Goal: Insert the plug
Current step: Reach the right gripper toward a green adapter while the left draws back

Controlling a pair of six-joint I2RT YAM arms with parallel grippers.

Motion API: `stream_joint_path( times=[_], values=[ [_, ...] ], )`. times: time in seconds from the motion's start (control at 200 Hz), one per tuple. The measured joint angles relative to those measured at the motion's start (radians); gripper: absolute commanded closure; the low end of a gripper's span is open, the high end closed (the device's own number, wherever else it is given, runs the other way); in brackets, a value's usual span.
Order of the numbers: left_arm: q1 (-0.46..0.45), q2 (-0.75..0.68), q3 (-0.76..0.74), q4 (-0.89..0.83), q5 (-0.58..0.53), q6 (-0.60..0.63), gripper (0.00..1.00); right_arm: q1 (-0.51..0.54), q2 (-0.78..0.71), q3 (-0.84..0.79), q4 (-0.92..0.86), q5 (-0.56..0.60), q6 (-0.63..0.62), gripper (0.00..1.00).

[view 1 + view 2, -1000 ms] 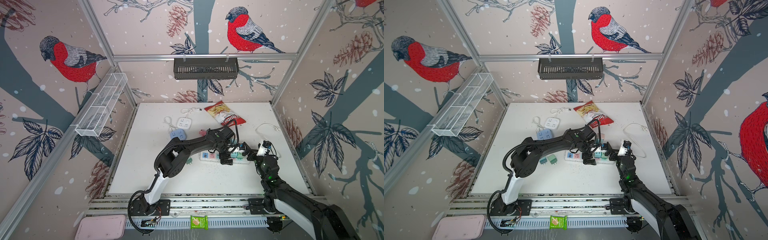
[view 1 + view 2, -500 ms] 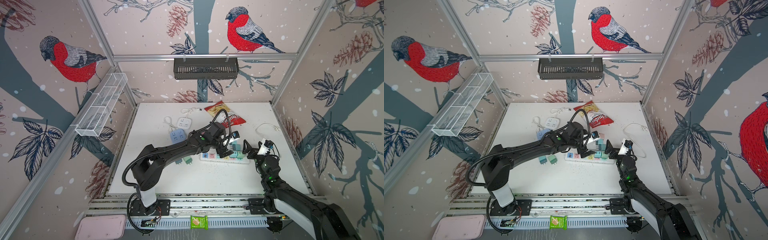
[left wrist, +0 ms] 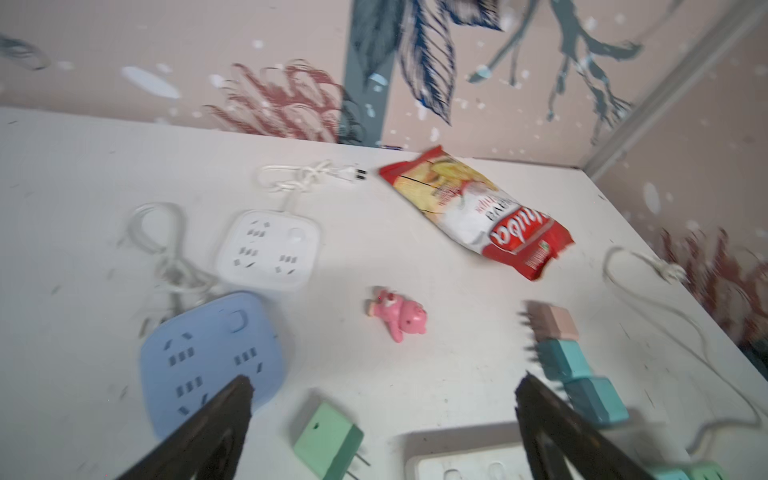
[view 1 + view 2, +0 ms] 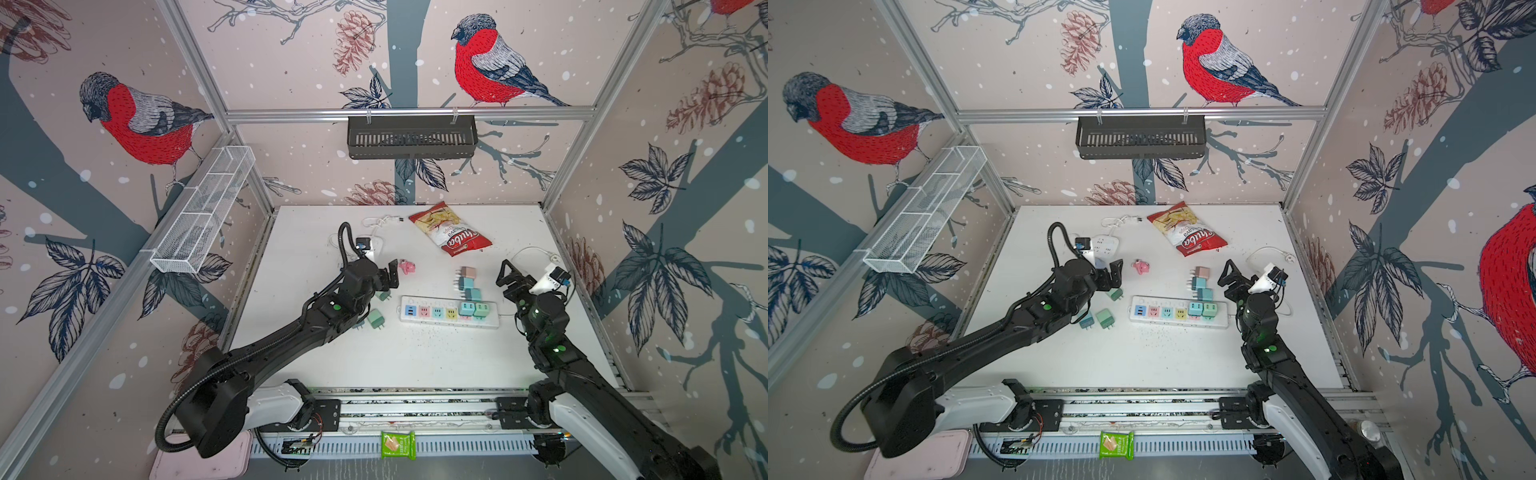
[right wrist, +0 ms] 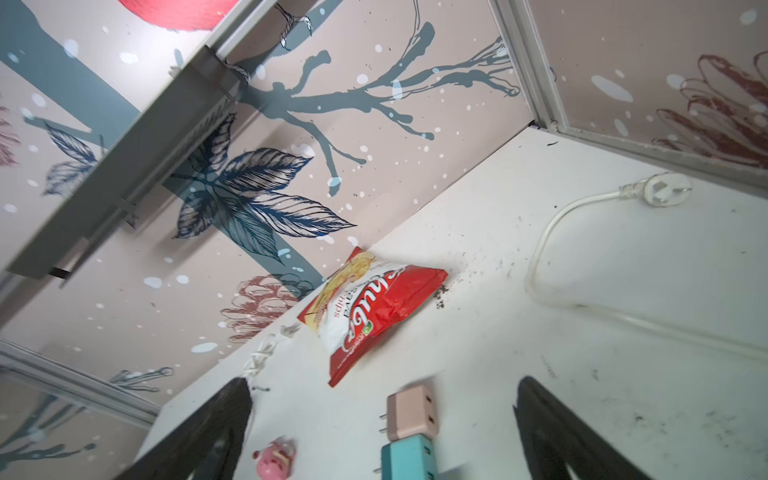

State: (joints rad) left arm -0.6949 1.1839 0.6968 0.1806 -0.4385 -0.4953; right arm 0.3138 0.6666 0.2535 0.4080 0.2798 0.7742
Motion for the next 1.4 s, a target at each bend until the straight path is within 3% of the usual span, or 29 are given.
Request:
stream_joint_path(
  times=[0.085,0.195,0.37,0.5,0.625,0.72,0.78,0.86,1.096,1.401],
  values=[
    [0.0,-0.077,-0.063,0.007,-0.132,-0.067,0.02,0.0,-0.077,-0.024,-0.033,-0.06,0.059,0.0],
    [0.001,-0.164,-0.101,0.005,-0.22,-0.105,0.02,0.0,-0.142,-0.023,-0.07,-0.126,0.093,0.0],
    [0.006,-0.245,-0.102,-0.01,-0.264,-0.12,0.02,0.002,-0.222,-0.052,-0.063,-0.234,0.109,0.0],
    [0.009,-0.275,-0.127,-0.002,-0.261,-0.063,0.02,0.009,-0.224,-0.117,0.048,-0.393,0.068,0.0],
    [0.009,-0.323,-0.192,0.031,-0.214,-0.015,0.02,0.121,-0.154,-0.111,0.124,-0.468,0.026,0.0],
    [0.01,-0.362,-0.242,0.068,-0.195,0.006,0.02,0.318,-0.069,-0.037,0.116,-0.41,-0.047,0.0],
    [0.01,-0.387,-0.263,0.081,-0.19,0.031,0.02,0.467,-0.004,0.016,0.101,-0.311,-0.103,0.0],
    [0.01,-0.412,-0.275,0.103,-0.191,0.032,0.02,0.587,0.078,0.067,0.09,-0.203,-0.16,0.02],
    [0.014,-0.42,-0.303,0.131,-0.223,0.046,0.02,0.718,0.344,0.181,0.039,-0.035,-0.224,0.12],
    [0.12,-0.332,-0.284,0.119,-0.194,-0.029,0.02,0.796,0.78,0.528,-0.216,0.115,-0.193,0.2]
  ],
)
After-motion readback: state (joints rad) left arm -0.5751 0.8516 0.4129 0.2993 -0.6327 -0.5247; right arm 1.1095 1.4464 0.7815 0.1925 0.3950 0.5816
